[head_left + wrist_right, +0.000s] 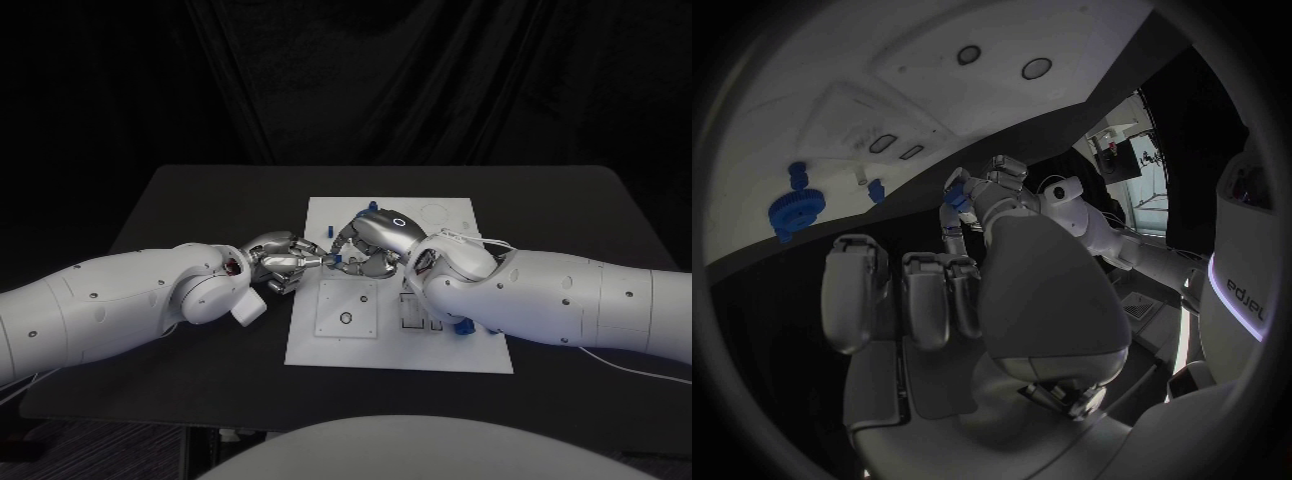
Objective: Assemble the parts on the task board
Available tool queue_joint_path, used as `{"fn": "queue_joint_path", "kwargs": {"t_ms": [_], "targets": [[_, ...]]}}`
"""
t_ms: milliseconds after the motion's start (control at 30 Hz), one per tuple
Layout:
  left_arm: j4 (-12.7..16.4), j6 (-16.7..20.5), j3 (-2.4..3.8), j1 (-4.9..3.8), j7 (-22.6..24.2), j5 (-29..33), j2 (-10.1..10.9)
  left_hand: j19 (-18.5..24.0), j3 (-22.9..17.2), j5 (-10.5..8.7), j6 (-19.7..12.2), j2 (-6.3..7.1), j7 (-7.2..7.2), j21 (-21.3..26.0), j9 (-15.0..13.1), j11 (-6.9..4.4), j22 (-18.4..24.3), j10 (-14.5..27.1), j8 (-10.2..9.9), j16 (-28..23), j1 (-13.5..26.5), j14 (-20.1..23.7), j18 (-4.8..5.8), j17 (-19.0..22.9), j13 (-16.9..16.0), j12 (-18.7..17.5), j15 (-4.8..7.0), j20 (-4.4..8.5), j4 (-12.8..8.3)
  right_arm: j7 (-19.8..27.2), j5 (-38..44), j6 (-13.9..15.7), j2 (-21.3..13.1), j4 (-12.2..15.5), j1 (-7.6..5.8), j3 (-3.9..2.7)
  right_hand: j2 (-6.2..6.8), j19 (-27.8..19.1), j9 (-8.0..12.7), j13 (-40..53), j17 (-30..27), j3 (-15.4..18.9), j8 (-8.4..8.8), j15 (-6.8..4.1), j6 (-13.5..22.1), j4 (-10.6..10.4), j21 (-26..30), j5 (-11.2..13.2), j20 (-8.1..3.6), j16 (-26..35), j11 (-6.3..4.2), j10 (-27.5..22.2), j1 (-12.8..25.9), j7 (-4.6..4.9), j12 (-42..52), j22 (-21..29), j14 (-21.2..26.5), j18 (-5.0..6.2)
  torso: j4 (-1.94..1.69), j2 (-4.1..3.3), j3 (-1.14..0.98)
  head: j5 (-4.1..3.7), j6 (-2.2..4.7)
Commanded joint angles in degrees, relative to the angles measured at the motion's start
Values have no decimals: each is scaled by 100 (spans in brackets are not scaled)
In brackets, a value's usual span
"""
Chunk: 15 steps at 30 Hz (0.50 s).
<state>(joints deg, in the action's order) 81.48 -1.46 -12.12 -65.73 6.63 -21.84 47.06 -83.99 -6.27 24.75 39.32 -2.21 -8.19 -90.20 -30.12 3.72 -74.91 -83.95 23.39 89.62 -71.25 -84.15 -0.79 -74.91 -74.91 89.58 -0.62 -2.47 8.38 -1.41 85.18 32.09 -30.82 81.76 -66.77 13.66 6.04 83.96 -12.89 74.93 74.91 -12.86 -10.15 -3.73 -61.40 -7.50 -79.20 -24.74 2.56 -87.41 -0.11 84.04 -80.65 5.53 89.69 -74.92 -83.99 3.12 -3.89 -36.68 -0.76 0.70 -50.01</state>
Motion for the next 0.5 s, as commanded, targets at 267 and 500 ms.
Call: {"fn": "queue_joint_path", "kwargs": {"t_ms": [267, 500], "targets": [[0, -111, 4, 15, 191, 25, -5, -346, -179, 464, 258, -49, 70, -19, 168, -72, -1432, -559, 68, 3, -302, -507, 41, -1358, -1467, 4, 45, -48, 1, 17, 1, -69, -10, 51, -11, -5, -5, 176, -361, 1507, 1095, 11, -11, -35, -114, -23, 9, -4, -28, 29, -32, 596, 50, -154, 31, -1169, -508, -55, 2, 1, 0, 9, 1], [-11, -125, 4, 20, 199, 25, -2, -351, -255, 605, 362, -47, 103, -19, 190, -99, -1434, -564, 148, 6, -387, -515, 40, -1372, -1471, 8, 68, -49, -28, 15, 1, -114, -9, 76, -11, -5, -6, 177, -364, 1507, 1094, 9, -10, -35, -110, -21, 5, -2, -29, 29, -32, 596, 47, -154, 31, -1171, -508, -56, -1, 2, -2, 28, 1]]}}
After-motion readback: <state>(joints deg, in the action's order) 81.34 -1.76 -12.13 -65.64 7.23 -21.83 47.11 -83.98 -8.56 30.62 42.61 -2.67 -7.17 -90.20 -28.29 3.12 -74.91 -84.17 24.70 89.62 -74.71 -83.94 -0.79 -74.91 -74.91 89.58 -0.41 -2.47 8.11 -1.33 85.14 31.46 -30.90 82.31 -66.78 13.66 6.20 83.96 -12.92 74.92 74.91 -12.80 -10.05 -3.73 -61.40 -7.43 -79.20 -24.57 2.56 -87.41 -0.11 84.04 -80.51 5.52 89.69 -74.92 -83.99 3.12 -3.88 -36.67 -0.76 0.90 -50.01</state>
